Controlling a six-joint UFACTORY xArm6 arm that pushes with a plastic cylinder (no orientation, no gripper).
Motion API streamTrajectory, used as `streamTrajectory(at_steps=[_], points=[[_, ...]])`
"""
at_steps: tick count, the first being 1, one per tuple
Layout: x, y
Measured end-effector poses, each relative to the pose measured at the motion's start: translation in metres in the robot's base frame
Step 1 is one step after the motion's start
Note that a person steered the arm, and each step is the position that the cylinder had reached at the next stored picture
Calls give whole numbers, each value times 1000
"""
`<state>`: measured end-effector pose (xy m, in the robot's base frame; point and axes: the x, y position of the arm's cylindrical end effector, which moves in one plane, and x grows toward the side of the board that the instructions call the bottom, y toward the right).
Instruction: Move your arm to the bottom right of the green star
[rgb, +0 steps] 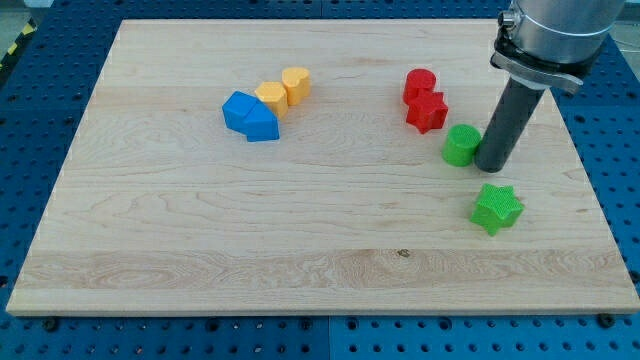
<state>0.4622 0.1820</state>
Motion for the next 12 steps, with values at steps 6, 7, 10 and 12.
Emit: streamTrajectory(at_steps=[6, 7, 10, 12], points=[[24, -43], [25, -51], [34, 32], [65, 72]])
